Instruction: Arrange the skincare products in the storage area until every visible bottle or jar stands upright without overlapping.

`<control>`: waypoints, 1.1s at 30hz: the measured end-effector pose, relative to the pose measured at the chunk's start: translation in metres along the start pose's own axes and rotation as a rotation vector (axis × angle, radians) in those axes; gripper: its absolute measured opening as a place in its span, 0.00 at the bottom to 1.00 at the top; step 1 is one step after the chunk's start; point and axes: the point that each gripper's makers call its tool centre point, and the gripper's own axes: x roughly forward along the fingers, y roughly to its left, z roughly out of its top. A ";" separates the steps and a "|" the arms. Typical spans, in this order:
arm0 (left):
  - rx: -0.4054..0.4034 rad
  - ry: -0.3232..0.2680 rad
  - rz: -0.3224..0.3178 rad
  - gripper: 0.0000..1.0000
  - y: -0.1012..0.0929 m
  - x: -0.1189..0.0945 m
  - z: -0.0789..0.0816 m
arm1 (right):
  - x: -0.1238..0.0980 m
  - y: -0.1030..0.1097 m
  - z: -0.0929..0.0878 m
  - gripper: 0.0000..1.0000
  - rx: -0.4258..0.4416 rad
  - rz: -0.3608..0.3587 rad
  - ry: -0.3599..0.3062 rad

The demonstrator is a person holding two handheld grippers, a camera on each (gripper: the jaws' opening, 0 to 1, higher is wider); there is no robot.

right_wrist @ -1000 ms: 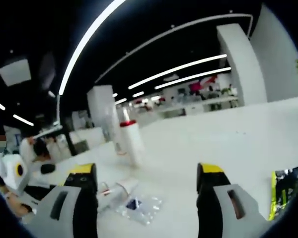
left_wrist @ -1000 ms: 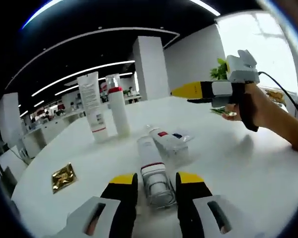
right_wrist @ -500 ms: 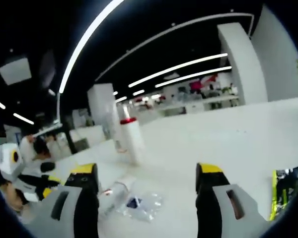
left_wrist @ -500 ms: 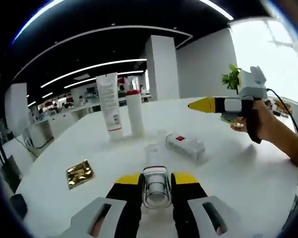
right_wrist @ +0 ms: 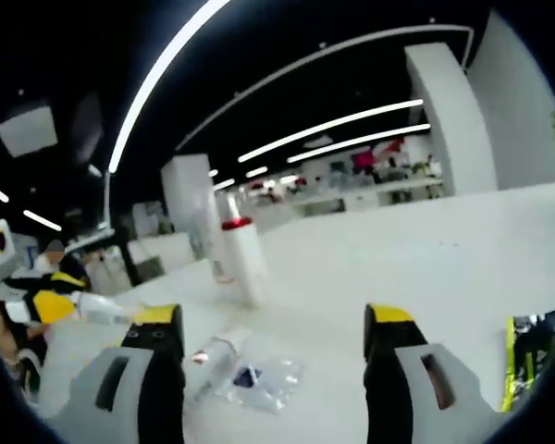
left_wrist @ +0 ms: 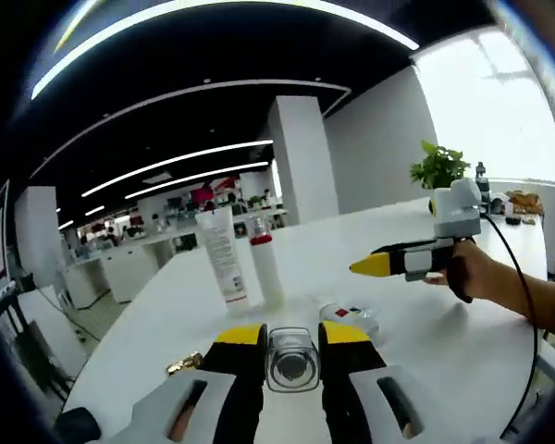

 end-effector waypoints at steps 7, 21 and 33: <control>0.003 -0.020 0.005 0.21 0.005 0.000 0.006 | 0.002 0.002 -0.001 0.78 -0.004 0.004 0.006; 0.005 -0.083 0.028 0.22 0.020 0.011 0.008 | 0.004 0.005 -0.005 0.77 -0.017 0.005 0.027; -0.196 -0.056 -0.070 0.22 0.030 0.020 0.010 | 0.005 0.005 -0.008 0.77 -0.025 0.002 0.042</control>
